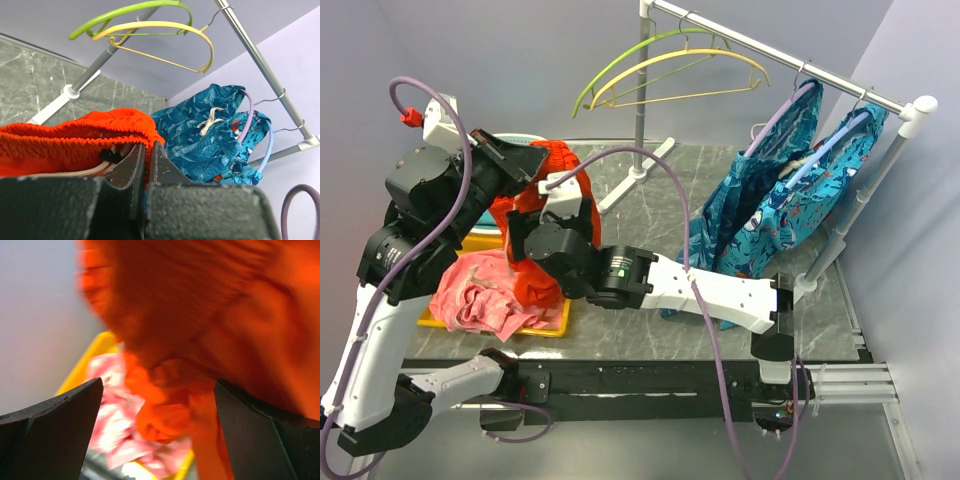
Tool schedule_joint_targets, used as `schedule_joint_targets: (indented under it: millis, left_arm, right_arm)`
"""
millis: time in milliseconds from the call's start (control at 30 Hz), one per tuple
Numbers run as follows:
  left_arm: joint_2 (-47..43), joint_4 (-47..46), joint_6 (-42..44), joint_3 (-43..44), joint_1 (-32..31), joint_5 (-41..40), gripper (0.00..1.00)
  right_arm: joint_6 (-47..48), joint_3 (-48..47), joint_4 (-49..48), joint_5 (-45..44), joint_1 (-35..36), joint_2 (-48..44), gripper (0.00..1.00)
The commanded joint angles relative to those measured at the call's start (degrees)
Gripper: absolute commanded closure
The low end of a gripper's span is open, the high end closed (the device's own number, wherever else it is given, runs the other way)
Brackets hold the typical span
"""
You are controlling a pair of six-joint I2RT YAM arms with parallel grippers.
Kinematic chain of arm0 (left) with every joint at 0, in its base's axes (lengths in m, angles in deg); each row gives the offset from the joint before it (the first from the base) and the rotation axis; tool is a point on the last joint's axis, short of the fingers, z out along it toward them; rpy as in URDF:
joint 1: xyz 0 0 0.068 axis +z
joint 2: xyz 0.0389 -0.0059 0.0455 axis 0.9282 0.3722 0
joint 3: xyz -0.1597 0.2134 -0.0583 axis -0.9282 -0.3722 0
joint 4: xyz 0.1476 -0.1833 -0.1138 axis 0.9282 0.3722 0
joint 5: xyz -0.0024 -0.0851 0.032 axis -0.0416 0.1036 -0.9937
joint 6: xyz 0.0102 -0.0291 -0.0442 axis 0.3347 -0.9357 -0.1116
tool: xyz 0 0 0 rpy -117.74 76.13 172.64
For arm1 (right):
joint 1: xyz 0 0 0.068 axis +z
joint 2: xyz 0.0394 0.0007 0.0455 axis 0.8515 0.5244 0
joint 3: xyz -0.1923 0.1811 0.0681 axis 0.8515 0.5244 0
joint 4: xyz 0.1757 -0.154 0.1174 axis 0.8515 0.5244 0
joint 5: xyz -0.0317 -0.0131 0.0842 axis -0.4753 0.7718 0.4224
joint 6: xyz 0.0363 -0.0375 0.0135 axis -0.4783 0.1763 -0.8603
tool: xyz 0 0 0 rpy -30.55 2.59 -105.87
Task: Place the shorts on the hanger
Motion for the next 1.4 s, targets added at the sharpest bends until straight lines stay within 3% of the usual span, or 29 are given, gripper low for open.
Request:
schedule_joint_targets:
  millis: [0, 67, 167, 267, 300, 400, 700, 867, 967, 1133, 1233, 1333, 1367]
  left_arm:
    - [-0.42, -5.95, -0.77, 3.37, -2.81, -3.07, 0.99]
    - [-0.07, -6.47, -0.77, 3.28, -3.87, -3.68, 0.99]
    - [0.11, -7.0, -0.77, 3.19, -6.07, -4.82, 0.99]
    - [0.02, -7.27, -0.6, 2.84, -7.48, -6.14, 0.99]
    - [0.02, -7.27, -0.51, 2.93, -7.91, -6.49, 0.99]
    - [0.55, -7.27, 0.11, 2.93, -8.27, -7.28, 0.99]
    - [3.1, -8.06, 5.29, 4.77, -8.36, -14.13, 0.99]
    - [2.93, -8.76, 7.75, 2.23, -8.36, -15.38, 0.99]
    - [0.66, -8.76, 7.32, -3.82, -8.27, -12.39, 0.99]
    - [-14.26, -15.08, 4.42, -35.08, -8.27, -5.36, 0.99]
    - [-20.87, -17.2, 1.7, -50.92, -8.36, 1.31, 0.88]
    - [-25.44, -17.55, -1.19, -61.04, -8.27, 4.57, 0.62]
    - [-26.42, -17.2, -2.08, -63.41, -8.36, 4.67, 0.41]
  right_arm:
    - [0.32, 1.43, 1.83, -11.88, -1.53, -3.02, 0.04]
    - [-0.12, 3.46, 1.56, -13.72, -1.97, -3.64, 0.08]
    - [-0.21, 5.92, 0.43, -15.13, -2.23, -5.31, 0.26]
    - [0.49, 8.21, -1.16, -15.66, -2.32, -7.77, 0.68]
    - [-0.64, 8.12, -0.46, -15.84, -2.14, -8.47, 0.86]
    - [-2.49, 8.82, 2.26, -15.41, -1.53, -12.51, 1.0]
    - [-0.91, 16.82, 0.42, -2.94, -2.49, -32.28, 0.97]
    - [-4.34, 19.45, 5.34, 4.71, -7.05, -32.91, 0.98]
    - [-7.06, 24.71, 6.31, 6.48, -7.59, -34.49, 1.0]
    - [-17.68, 47.72, 3.25, 12.18, -7.51, -43.27, 1.0]
    - [-23.93, 61.62, -2.8, 18.25, -7.24, -46.97, 1.0]
    - [-27.8, 68.4, -4.85, 20.45, -6.54, -44.87, 0.99]
    - [-29.29, 69.02, -4.85, 20.54, -6.19, -43.82, 0.99]
